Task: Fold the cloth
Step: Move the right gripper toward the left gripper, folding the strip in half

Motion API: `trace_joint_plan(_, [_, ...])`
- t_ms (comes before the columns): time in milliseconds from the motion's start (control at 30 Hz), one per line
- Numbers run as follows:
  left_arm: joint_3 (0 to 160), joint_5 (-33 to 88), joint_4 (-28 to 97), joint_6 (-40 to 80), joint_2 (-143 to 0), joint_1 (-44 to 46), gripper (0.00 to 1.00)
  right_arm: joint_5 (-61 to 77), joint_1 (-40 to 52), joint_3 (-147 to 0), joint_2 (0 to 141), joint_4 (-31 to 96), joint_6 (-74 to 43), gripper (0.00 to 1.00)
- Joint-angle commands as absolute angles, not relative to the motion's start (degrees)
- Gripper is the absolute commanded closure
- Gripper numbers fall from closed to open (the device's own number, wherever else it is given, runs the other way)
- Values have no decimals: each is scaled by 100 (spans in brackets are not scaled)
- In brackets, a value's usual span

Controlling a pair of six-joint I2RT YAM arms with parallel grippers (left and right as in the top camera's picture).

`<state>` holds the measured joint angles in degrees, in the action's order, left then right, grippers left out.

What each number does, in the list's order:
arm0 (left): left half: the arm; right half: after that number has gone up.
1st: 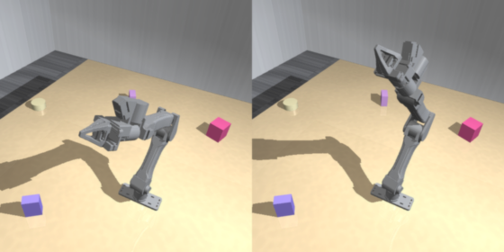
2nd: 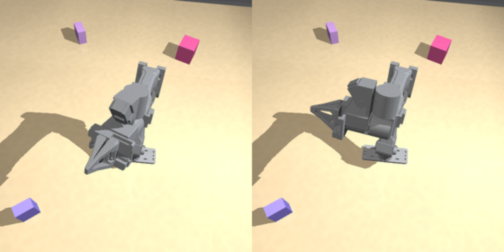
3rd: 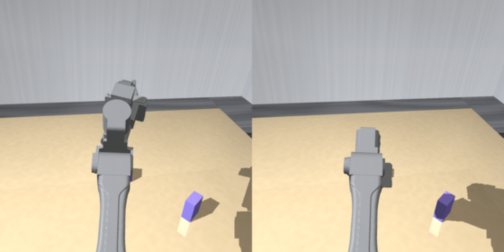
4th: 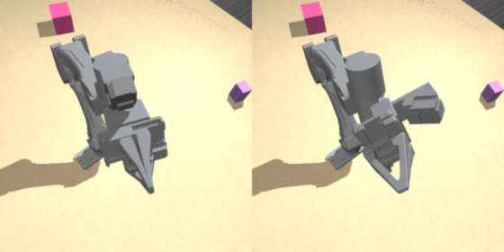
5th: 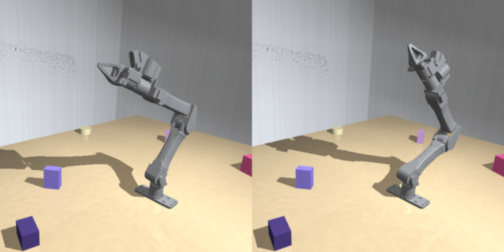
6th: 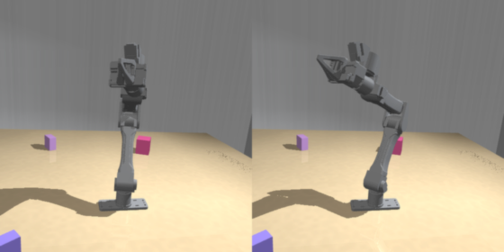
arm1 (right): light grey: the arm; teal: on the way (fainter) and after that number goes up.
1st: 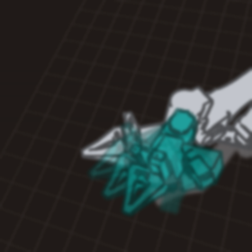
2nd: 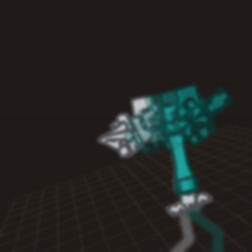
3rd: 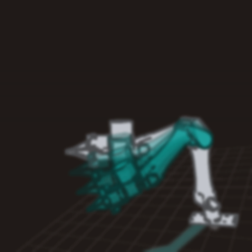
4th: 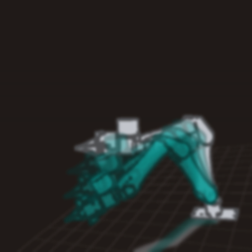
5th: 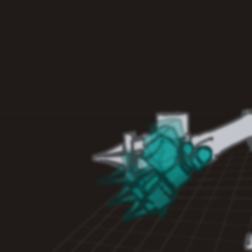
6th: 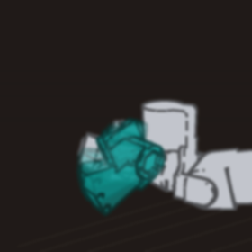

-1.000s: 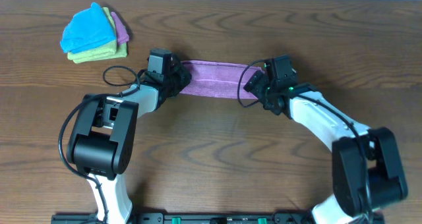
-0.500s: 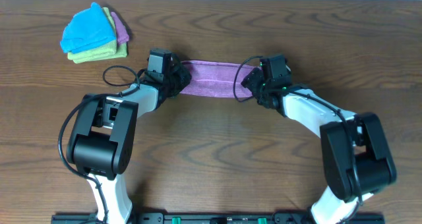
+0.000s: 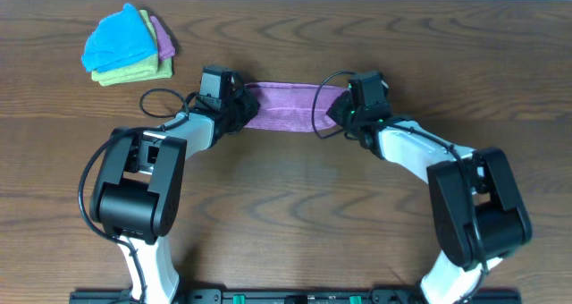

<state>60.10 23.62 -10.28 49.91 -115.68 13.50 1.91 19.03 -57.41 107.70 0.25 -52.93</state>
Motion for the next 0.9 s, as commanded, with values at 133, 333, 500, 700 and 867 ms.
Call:
trace_joint_plan(133, [5992,2471,-878,4947,-11668,1354,94,132,2333,-6014,10298,320,-4567,99])
trace_joint_plan(333, [5992,2512,-878,4923,-11668,1354,94,-191,2856,-6298,10298,364,-4508,99])
trace_joint_plan(500, [5992,2517,-875,4908,-11668,1354,94,-213,3050,-6523,10298,360,-4403,99])
trace_joint_plan(700, [5992,2552,-864,4840,-11668,1354,94,-204,3085,-6838,10298,364,-4261,99])
trace_joint_plan(867, [5992,2554,-871,4840,-11666,1352,94,-145,3162,-7072,10298,362,-4112,99])
